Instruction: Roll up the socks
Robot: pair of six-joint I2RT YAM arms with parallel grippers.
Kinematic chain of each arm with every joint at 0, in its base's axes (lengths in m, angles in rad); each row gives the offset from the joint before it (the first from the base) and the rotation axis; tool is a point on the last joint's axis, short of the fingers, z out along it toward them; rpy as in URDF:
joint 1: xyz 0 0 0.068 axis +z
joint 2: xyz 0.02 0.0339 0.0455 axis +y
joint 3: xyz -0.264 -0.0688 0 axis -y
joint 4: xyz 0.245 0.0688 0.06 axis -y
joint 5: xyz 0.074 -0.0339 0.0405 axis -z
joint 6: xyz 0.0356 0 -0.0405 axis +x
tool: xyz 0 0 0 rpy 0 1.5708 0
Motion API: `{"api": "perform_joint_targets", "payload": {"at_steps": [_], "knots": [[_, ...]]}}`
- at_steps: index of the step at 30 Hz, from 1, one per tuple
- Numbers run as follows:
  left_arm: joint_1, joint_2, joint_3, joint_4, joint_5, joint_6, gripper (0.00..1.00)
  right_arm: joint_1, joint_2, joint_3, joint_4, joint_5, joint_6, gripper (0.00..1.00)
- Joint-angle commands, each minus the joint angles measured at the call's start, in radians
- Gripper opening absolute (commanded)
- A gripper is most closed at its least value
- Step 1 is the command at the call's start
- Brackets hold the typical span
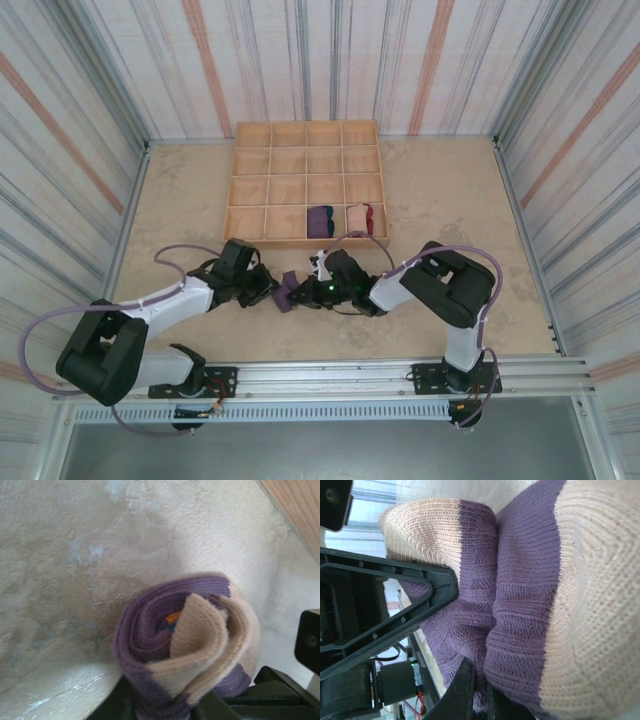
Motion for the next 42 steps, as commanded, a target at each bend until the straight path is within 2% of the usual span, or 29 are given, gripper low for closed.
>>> {"api": "perform_joint_targets", "payload": {"at_steps": [1, 3, 7, 10, 12, 14, 18, 23, 28, 34, 38, 40, 42], "knots": [[-0.009, 0.021, 0.026, -0.095, -0.025, 0.031, 0.06, 0.007, -0.006, -0.008, -0.397, 0.091, -0.107, 0.10], [-0.009, 0.013, 0.035, -0.145, -0.030, 0.046, 0.03, 0.034, -0.065, 0.030, -0.523, 0.156, -0.188, 0.19], [-0.009, -0.035, 0.030, -0.223, -0.038, 0.059, 0.03, 0.133, -0.194, 0.121, -0.761, 0.381, -0.350, 0.38], [-0.008, -0.081, 0.021, -0.274, -0.045, 0.059, 0.03, 0.223, -0.248, 0.192, -0.878, 0.559, -0.449, 0.45], [-0.010, -0.111, 0.009, -0.300, -0.040, 0.052, 0.03, 0.293, -0.261, 0.236, -0.929, 0.686, -0.517, 0.55], [-0.016, -0.146, -0.009, -0.322, -0.042, 0.042, 0.03, 0.361, -0.253, 0.278, -0.956, 0.801, -0.583, 0.61], [-0.018, -0.203, -0.045, -0.355, -0.041, 0.027, 0.03, 0.468, -0.192, 0.356, -0.950, 0.954, -0.684, 0.64], [-0.020, -0.247, -0.077, -0.375, -0.036, 0.012, 0.04, 0.534, -0.086, 0.448, -0.912, 1.014, -0.737, 0.65], [-0.020, -0.266, -0.087, -0.379, -0.032, 0.008, 0.04, 0.556, 0.025, 0.516, -0.919, 1.061, -0.715, 0.64], [-0.020, -0.260, -0.086, -0.376, -0.026, 0.013, 0.05, 0.560, 0.104, 0.531, -0.950, 1.100, -0.678, 0.56], [-0.020, -0.243, -0.084, -0.360, -0.011, 0.016, 0.08, 0.554, 0.129, 0.518, -0.944, 1.091, -0.660, 0.39], [-0.020, -0.238, -0.084, -0.354, -0.007, 0.020, 0.14, 0.546, 0.132, 0.508, -0.938, 1.073, -0.649, 0.25], [-0.020, -0.244, -0.081, -0.357, -0.006, 0.025, 0.24, 0.534, 0.127, 0.493, -0.931, 1.052, -0.633, 0.11]]}}
